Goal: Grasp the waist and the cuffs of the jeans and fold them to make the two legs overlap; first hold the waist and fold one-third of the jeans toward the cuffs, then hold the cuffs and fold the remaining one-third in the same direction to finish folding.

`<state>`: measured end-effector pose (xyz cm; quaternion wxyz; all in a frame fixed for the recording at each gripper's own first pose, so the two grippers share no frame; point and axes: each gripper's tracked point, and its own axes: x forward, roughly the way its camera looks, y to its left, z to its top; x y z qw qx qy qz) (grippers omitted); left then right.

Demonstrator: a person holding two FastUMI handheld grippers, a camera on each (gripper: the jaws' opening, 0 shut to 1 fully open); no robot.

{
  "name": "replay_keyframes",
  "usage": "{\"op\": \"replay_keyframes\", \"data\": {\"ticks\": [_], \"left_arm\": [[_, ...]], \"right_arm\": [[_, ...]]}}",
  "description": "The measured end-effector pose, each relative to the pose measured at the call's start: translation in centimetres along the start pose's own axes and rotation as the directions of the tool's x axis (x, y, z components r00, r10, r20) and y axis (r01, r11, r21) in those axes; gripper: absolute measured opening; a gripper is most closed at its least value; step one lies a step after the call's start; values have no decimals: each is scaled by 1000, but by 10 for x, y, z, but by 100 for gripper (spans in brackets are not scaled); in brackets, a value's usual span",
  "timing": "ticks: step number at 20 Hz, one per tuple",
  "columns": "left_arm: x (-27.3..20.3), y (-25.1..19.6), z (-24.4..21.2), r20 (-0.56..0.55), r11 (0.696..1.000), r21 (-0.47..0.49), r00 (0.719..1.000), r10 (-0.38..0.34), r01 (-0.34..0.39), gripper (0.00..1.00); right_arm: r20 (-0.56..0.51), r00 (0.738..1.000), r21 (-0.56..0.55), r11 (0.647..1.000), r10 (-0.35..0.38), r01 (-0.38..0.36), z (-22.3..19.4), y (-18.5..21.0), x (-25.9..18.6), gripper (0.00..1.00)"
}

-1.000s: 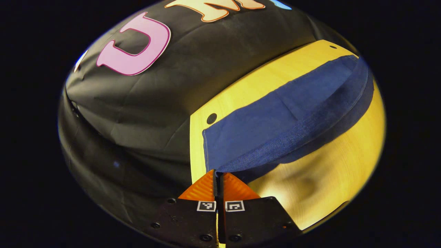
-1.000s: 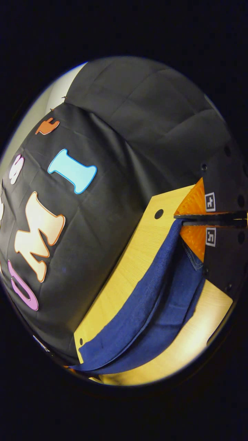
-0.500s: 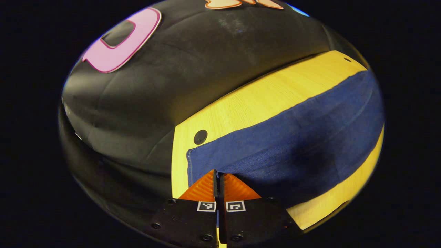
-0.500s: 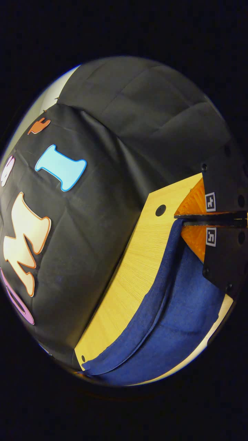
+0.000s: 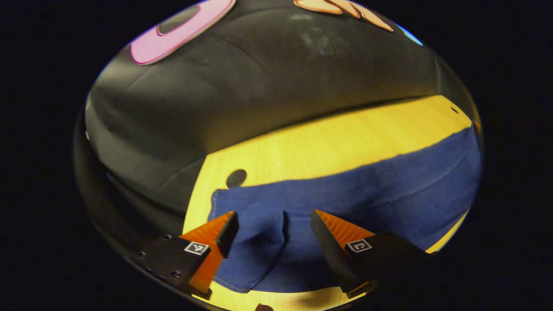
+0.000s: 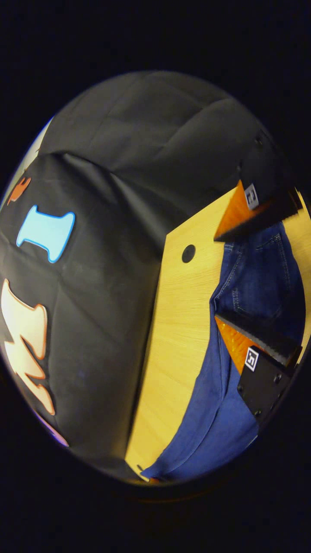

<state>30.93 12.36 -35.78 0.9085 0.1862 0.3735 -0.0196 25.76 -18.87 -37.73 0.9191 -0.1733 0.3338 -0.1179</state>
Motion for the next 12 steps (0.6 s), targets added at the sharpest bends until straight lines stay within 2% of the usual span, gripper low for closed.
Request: {"op": "replay_keyframes", "data": {"ticks": [1, 3, 5, 8, 11, 12], "left_arm": [[-1, -1, 12, 51, 998, -55, 999, 1, 2, 95], [-21, -10, 38, 138, 988, -148, 990, -16, 37, 95], [-45, -19, 58, 203, 979, -192, 979, -26, 66, 95], [-88, -37, 84, 272, 965, -239, 962, -40, 108, 95], [-124, -63, 103, 347, 933, -307, 935, -77, 190, 96], [-138, -70, 107, 357, 929, -316, 931, -74, 195, 95]], "right_arm": [[19, 1000, 15, 1000, -14, 14, 4, -14, -10, 100], [30, 999, 58, 997, -44, 42, 6, -44, -16, 99], [15, 997, 106, 991, -79, 77, -5, -75, -18, 99], [-57, 993, 177, 978, -104, 113, -39, -119, -16, 99], [-118, 988, 260, 957, -99, 127, -78, -145, 3, 100], [-150, 985, 303, 944, -89, 131, -92, -151, 9, 100]]}}
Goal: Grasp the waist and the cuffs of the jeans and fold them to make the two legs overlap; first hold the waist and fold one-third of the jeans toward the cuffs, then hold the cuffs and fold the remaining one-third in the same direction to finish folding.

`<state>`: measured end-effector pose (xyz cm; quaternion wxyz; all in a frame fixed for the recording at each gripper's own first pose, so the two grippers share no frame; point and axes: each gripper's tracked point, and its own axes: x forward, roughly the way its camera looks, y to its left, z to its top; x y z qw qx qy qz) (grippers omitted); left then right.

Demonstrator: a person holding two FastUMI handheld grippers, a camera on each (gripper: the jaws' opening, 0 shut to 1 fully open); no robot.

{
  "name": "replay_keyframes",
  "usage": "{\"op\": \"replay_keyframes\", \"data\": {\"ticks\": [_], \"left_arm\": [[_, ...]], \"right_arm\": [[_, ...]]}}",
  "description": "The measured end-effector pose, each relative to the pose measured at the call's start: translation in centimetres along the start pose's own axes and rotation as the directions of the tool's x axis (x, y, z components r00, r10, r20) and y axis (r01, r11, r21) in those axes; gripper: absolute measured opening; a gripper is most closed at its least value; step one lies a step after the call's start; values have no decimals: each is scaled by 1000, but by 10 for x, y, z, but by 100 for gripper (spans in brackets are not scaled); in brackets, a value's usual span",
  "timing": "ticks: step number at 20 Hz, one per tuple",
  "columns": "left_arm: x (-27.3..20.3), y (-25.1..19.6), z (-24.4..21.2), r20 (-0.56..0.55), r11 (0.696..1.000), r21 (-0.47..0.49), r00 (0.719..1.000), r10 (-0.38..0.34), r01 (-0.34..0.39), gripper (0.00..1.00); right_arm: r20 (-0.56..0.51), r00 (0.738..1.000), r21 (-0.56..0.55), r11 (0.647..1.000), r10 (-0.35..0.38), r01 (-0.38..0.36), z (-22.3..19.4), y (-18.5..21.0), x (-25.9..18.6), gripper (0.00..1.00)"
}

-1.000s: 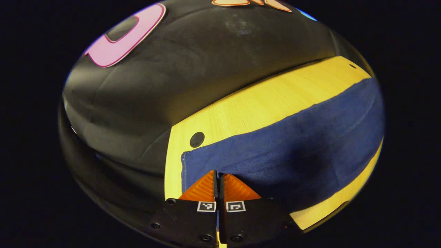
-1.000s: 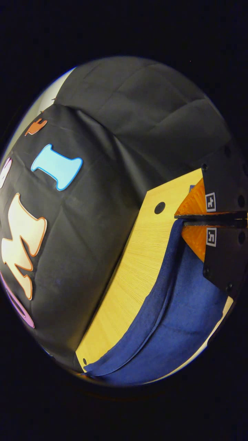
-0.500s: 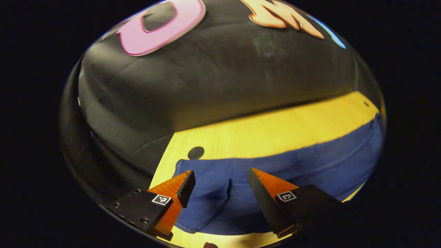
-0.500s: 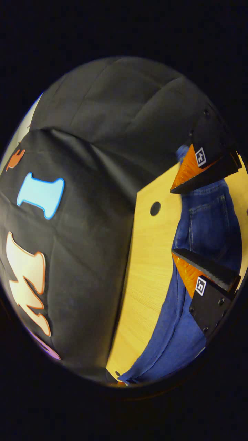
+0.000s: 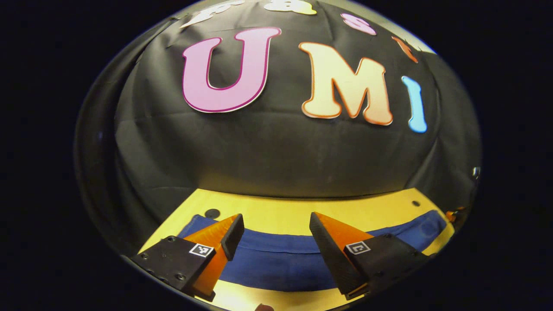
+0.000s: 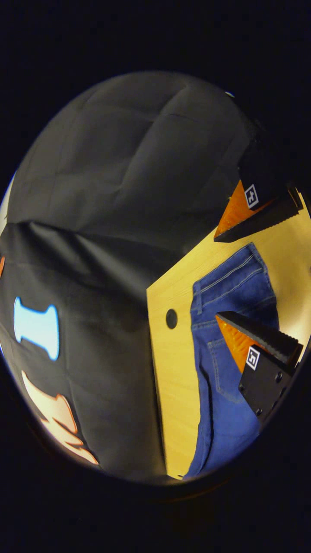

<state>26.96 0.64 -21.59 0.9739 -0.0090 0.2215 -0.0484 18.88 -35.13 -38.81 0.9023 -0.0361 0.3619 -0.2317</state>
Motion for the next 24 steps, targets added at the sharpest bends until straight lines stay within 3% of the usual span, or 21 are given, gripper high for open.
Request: {"op": "replay_keyframes", "data": {"ticks": [3, 5, 7, 8, 10, 12, 13, 14, 18, 24], "left_arm": [[-30, -15, 5, 11, 1000, 1, 1000, 27, -27, 95], [-48, -22, 5, 12, 999, -3, 999, 44, -44, 94], [-66, -22, 6, 13, 997, 4, 997, 72, -72, 99], [-74, -19, 6, 18, 996, 12, 996, 91, -91, 94], [-86, -14, 4, 18, 993, 20, 993, 114, -114, 94], [-92, -8, 0, 14, 993, 7, 993, 120, -120, 94], [-93, -3, -1, 12, 993, -4, 993, 116, -116, 94], [-94, 3, -2, 8, 994, -6, 994, 113, -113, 94], [-87, 40, 8, 10, 994, 37, 995, 103, -103, 94], [-73, 81, 23, 15, 998, 23, 998, 55, -55, 94]], "right_arm": [[-104, 994, 138, 990, 29, -14, -32, -22, 27, 99], [-184, 979, 214, 976, 86, -46, -55, -20, 37, 100], [-156, 981, 270, 960, 117, -71, -51, -21, 47, 99], [-170, 969, 285, 950, 180, -127, -53, -13, 45, 96], [-164, 955, 324, 928, 247, -184, -47, 0, 42, 56], [-128, 969, 319, 934, 209, -159, -39, -5, 39, 10], [-105, 976, 304, 941, 191, -151, -31, -8, 30, 9], [-63, 982, 295, 943, 178, -152, -16, -7, 21, 2], [79, 982, 311, 932, 168, -185, 37, -11, -23, 5], [218, 954, 260, 929, 207, -262, 67, -21, -70, 5]]}}
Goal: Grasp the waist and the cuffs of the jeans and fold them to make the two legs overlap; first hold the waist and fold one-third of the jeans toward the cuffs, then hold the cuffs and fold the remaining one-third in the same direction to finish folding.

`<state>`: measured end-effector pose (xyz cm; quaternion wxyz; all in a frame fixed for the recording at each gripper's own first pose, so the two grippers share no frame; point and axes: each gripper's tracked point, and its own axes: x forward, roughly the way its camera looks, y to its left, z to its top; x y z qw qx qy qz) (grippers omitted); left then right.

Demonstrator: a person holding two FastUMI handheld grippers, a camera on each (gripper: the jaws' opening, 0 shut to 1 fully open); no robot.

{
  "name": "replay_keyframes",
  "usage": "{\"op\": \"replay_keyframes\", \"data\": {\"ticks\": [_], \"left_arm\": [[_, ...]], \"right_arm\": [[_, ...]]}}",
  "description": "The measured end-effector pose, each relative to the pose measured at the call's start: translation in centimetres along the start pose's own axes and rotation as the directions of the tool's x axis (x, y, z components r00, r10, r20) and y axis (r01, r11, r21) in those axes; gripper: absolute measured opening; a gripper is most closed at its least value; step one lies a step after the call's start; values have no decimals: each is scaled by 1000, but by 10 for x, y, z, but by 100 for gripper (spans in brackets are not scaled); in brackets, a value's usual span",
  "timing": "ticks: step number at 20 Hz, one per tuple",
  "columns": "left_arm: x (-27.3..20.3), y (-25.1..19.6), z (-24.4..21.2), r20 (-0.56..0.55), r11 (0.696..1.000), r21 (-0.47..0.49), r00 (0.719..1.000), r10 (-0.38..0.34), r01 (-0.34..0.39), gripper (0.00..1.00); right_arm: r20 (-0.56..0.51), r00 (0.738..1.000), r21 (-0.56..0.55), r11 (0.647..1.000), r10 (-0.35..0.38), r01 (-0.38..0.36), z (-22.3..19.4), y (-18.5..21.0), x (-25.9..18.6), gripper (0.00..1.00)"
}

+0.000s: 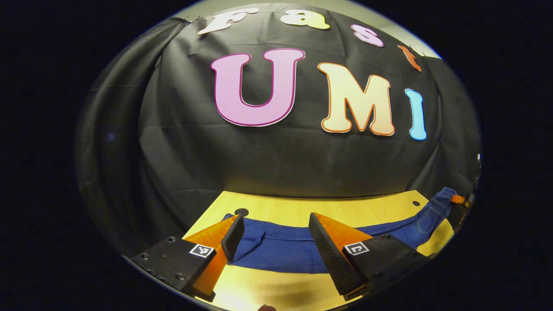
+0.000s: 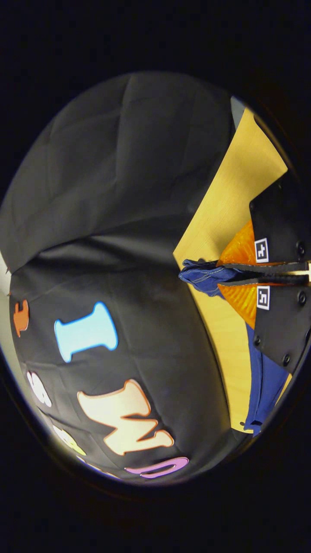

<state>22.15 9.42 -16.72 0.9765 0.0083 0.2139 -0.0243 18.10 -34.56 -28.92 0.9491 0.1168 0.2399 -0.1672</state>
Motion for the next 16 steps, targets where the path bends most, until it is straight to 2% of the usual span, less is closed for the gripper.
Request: {"op": "replay_keyframes", "data": {"ticks": [4, 9, 11, 12, 14, 15, 16], "left_arm": [[10, 30, -3, -6, 1000, 13, 1000, -26, 27, 94], [22, 72, -9, -14, 999, 1, 999, -50, 50, 94], [26, 87, -14, -27, 998, 3, 998, -59, 59, 94], [29, 95, -17, -36, 998, 11, 998, -60, 61, 93], [34, 112, -23, -54, 998, 28, 997, -61, 63, 93], [37, 119, -26, -63, 997, 35, 996, -63, 65, 94], [42, 126, -28, -72, 997, 42, 995, -63, 66, 94]], "right_arm": [[57, 995, -70, 994, 85, -81, 1, 4, 2, 5], [63, 981, -164, 972, 183, -170, 12, 5, -4, 5], [57, 976, -162, 967, 208, -197, 14, 6, -6, 8], [52, 974, -153, 965, 221, -211, 13, 6, -4, 5], [37, 969, -129, 963, 245, -238, 7, 7, 2, 5], [27, 967, -114, 962, 253, -249, 6, 6, 2, 9], [17, 966, -98, 962, 259, -257, 7, 4, 4, 5]]}}
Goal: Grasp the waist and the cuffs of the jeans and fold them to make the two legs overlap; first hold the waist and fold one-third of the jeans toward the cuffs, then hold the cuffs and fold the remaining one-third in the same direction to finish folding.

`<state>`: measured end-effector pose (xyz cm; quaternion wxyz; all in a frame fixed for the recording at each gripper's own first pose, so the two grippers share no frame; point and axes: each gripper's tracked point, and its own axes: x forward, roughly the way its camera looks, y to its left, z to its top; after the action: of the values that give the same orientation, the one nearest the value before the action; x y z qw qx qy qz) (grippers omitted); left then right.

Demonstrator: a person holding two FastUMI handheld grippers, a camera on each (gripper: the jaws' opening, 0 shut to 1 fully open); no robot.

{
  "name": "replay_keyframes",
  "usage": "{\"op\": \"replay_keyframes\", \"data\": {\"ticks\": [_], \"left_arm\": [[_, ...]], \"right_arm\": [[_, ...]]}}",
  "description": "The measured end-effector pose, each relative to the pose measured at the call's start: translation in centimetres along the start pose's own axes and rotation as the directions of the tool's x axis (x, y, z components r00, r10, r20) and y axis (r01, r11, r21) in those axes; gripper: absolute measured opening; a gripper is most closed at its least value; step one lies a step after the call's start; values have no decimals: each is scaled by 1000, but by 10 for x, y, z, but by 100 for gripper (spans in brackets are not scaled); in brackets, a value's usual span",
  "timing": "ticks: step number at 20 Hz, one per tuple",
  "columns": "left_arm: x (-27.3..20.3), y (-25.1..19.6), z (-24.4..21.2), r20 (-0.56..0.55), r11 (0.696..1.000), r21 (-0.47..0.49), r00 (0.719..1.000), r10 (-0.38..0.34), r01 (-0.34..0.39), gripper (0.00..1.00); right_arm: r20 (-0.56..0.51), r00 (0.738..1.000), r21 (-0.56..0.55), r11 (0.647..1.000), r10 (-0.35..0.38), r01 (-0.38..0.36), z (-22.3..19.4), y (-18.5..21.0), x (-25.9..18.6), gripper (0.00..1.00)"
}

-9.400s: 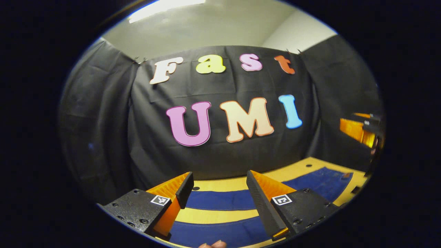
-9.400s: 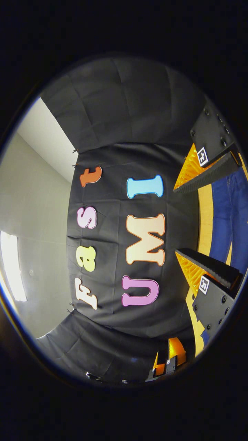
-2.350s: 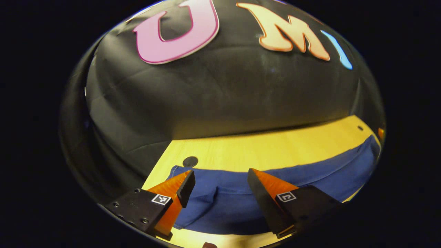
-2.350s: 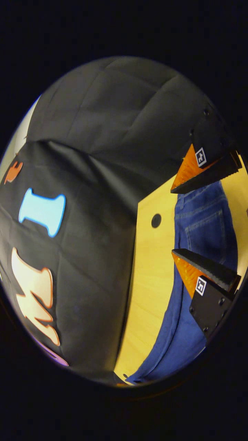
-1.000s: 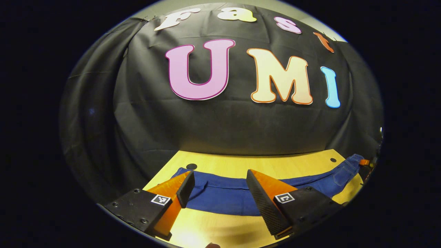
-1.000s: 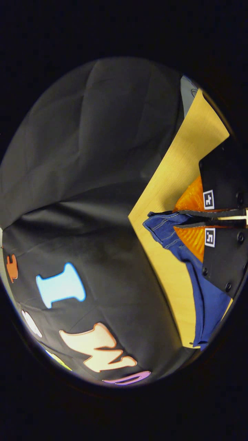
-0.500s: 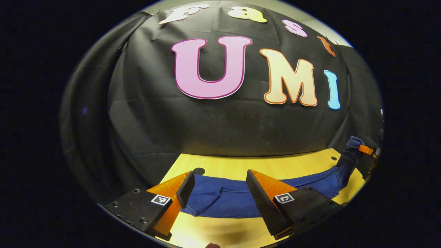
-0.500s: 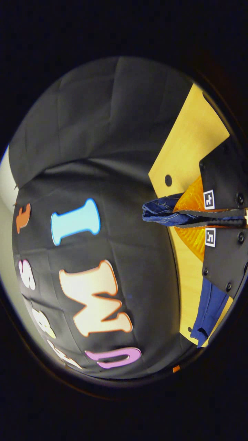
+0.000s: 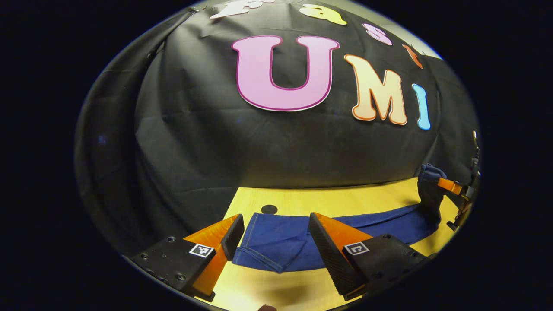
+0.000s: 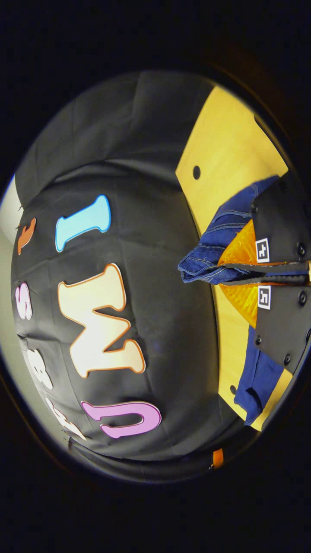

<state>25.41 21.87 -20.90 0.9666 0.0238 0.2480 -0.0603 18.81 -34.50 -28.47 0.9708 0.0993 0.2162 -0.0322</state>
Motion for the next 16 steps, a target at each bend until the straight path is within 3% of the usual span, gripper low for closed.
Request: {"op": "replay_keyframes", "data": {"ticks": [3, 7, 8, 9, 13, 14, 16], "left_arm": [[11, 16, -14, -33, 1000, 6, 999, -4, 4, 94], [33, 26, -37, -80, 1000, -10, 997, -20, 20, 98], [39, 27, -42, -93, 1000, -18, 995, -26, 24, 94], [41, 28, -49, -107, 999, -27, 994, -30, 28, 98], [66, 39, -78, -156, 999, -34, 987, -39, 34, 94], [73, 43, -85, -171, 999, -30, 985, -38, 33, 94], [87, 51, -99, -194, 999, -25, 980, -34, 29, 94]], "right_arm": [[-32, 998, 46, 998, 47, -45, -6, -3, 5, 9], [-129, 983, 100, 988, 131, -118, -12, -7, 17, 5], [-166, 975, 107, 986, 145, -128, -13, -8, 20, 5], [-204, 967, 105, 986, 151, -131, -13, -8, 23, 5], [-337, 922, 114, 981, 189, -159, -16, 1, 23, 7], [-355, 910, 139, 975, 212, -173, -9, 5, 21, 15], [-331, 916, 127, 973, 226, -194, 2, 6, 26, 55]]}}
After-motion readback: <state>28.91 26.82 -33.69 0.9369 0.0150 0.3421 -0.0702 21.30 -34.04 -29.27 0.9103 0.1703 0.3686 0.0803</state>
